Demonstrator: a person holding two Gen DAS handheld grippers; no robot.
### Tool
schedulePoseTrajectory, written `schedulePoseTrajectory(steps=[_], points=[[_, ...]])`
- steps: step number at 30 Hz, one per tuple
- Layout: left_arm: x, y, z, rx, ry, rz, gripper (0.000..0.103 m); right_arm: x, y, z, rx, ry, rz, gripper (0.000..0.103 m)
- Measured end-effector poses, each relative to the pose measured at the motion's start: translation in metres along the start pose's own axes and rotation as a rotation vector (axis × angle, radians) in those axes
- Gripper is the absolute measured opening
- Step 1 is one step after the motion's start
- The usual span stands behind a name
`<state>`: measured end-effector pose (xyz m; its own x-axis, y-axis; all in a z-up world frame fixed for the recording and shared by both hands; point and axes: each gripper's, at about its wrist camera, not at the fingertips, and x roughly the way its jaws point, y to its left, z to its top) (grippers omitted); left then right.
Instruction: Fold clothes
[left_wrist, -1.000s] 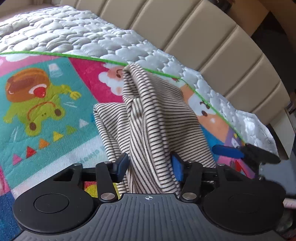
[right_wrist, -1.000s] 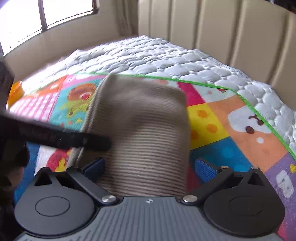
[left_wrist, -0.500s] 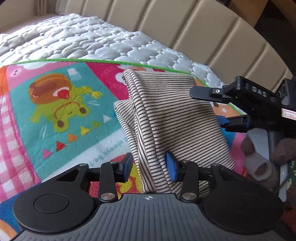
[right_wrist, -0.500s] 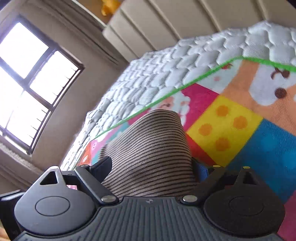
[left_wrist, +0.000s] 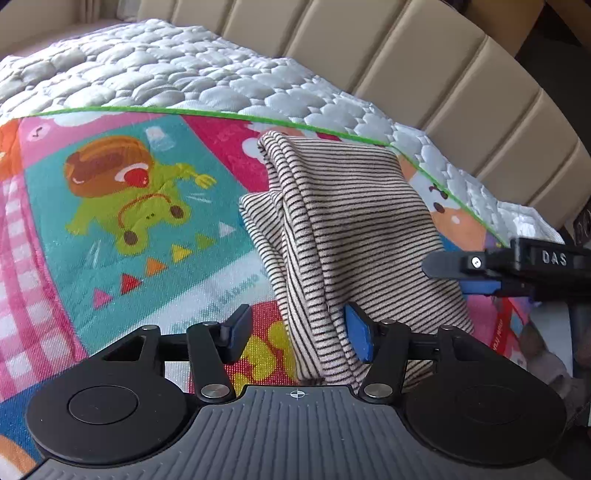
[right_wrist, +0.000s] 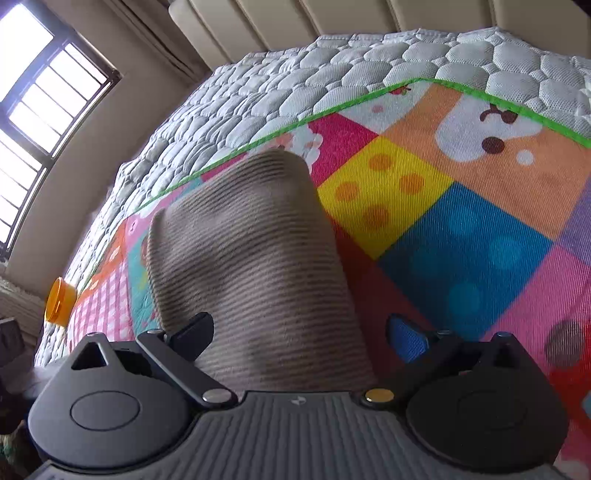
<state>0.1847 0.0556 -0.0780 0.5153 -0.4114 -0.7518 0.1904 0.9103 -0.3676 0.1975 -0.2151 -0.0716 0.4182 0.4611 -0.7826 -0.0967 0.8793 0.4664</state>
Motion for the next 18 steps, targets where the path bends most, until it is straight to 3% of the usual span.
schedulePoseTrajectory(steps=[2,3,5,10,13,18], points=[[-0.003,-0.003,-0.001,0.001,0.009,-0.010,0.066,0.001,0.001,-0.014,-0.024,0.021,-0.024,0.092],[-0.004,-0.006,-0.002,0.003,0.021,-0.021,0.069,0.002,0.001,-0.019,-0.037,0.021,-0.038,0.084],[-0.003,-0.013,-0.006,0.014,0.048,-0.044,0.079,0.006,0.003,-0.021,-0.033,0.006,-0.037,0.081],[0.017,-0.020,-0.016,0.071,0.103,-0.003,0.075,0.011,0.013,-0.028,-0.085,-0.014,-0.054,0.078],[0.019,-0.012,-0.010,0.020,0.092,-0.026,0.069,0.016,0.012,-0.020,-0.075,-0.029,-0.044,0.076],[0.024,-0.005,0.009,0.036,0.015,0.034,0.069,0.037,0.024,0.003,-0.118,-0.108,-0.047,0.076]])
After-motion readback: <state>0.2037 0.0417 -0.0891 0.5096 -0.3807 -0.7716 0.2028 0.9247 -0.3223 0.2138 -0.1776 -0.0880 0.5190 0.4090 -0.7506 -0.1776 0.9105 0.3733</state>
